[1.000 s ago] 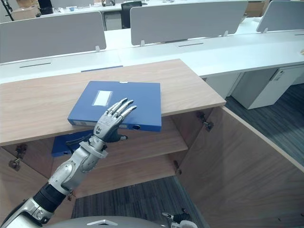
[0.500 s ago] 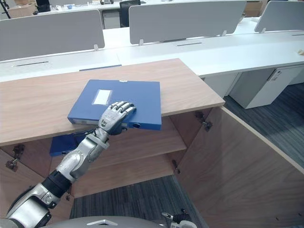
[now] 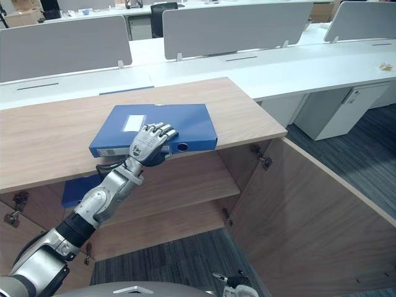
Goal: Walk over to the cabinet, pick up the folder, carry it to the office cabinet, place the folder inside the office cabinet, then close the office cabinet door
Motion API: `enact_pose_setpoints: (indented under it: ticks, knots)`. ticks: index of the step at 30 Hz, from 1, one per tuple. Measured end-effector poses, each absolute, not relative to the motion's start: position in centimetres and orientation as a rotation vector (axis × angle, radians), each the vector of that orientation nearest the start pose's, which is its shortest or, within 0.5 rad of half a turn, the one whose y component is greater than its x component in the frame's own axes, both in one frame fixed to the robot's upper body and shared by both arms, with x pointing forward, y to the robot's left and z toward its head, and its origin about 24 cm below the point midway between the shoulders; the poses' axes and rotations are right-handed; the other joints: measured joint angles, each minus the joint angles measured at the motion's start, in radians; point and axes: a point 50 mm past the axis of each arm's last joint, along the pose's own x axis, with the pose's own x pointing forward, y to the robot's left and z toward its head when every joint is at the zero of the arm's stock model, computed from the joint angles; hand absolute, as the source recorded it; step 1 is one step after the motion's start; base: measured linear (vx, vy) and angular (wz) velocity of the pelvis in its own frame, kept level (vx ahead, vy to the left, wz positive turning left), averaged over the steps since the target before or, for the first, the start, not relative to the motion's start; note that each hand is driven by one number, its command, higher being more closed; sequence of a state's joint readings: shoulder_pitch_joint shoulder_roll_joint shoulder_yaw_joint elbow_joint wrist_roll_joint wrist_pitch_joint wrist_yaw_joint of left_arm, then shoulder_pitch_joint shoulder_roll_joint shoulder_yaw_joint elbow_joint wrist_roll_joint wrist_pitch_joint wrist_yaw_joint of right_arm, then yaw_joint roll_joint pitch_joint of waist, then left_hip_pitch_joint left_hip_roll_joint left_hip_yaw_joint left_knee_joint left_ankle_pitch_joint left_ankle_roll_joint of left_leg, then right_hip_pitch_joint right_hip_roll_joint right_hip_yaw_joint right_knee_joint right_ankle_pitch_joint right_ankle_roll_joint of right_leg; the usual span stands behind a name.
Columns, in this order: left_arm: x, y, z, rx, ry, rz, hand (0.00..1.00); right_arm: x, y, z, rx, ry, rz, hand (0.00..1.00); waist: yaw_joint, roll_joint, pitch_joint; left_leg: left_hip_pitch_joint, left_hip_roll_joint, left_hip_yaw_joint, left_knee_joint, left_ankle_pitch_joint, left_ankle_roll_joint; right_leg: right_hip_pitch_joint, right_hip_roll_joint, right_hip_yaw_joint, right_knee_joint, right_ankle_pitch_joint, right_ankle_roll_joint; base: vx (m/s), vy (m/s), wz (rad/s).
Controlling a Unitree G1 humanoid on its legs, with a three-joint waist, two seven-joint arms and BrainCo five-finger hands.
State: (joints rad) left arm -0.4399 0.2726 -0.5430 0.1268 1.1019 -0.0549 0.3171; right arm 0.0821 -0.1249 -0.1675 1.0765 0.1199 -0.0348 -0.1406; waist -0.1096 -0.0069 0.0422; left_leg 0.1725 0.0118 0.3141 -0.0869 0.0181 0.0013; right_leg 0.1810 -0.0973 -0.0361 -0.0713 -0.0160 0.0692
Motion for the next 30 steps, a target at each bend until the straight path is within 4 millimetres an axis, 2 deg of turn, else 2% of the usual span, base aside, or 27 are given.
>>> enact_pose_setpoints:
  ticks: [4,8,10,14,17,22,26,30]
  knots:
    - [27.5,4.9,12.2,1.258,-0.859,-0.187,1.0,8.5,-22.6,-15.9,0.0,1.103,-0.428,0.0,0.001,0.001,0.0,0.0,0.0,0.0,0.0,-0.001,0.0,0.0,0.0,0.0,0.001,-0.001,-0.001,0.0,0.0,0.0]
    - [24.3,4.1,14.4,0.991,-0.945,-0.187,1.0,7.9,-22.2,-16.0,-0.019,1.121,-0.4,0.0,0.021,0.006,-0.004,0.002,0.002,0.015,0.0,-0.006,-0.006,-0.01,-0.001,0.028,0.017,0.002,0.01,0.02,-0.009,-0.1]
    - [23.4,4.1,15.5,0.866,-0.969,-0.168,1.0,7.9,-22.2,-16.0,-0.022,1.12,-0.399,0.0,0.022,0.006,-0.004,0.002,0.001,0.016,0.0,-0.006,-0.006,-0.013,-0.002,0.032,0.021,0.001,0.012,0.0,-0.016,-0.04]
    - [21.8,5.6,17.1,0.615,-0.959,-0.087,1.0,8.5,-22.0,-15.7,-0.052,1.085,-0.375,0.0,0.025,0.011,-0.007,0.003,0.003,0.028,0.0,-0.005,-0.006,-0.028,-0.001,0.05,0.039,-0.002,0.014,-0.03,-0.014,-0.1]
    - [21.0,6.4,17.3,0.511,-0.932,-0.044,1.0,9.5,-21.8,-15.1,-0.051,1.017,-0.365,0.0,0.026,0.013,-0.008,0.002,0.004,0.033,0.0,-0.005,-0.005,-0.039,-0.001,0.057,0.053,-0.005,0.017,-0.05,-0.01,-0.07]
    - [19.6,8.9,18.0,0.318,-0.891,0.074,1.0,13.0,-20.2,-12.2,-0.011,0.76,-0.35,0.0,0.035,0.013,-0.008,0.0,0.0,0.033,0.0,0.002,0.005,-0.049,0.0,0.058,0.068,-0.008,0.022,-0.06,-0.006,0.0]
    - [18.1,10.8,18.7,0.126,-0.883,0.16,1.0,15.9,-19.2,-8.2,0.042,0.51,-0.351,0.0,0.05,0.014,-0.01,-0.022,0.0,0.033,0.0,0.002,0.005,-0.081,-0.001,0.057,0.082,-0.016,0.023,-0.06,-0.002,0.0]
    - [17.6,12.8,18.3,-0.009,-0.821,0.212,1.0,17.0,-18.7,-5.2,0.094,0.337,-0.368,0.0,0.048,0.011,-0.011,-0.021,0.0,0.035,0.0,0.002,0.005,-0.08,-0.002,0.058,0.082,-0.016,0.024,-0.01,0.0,0.0]
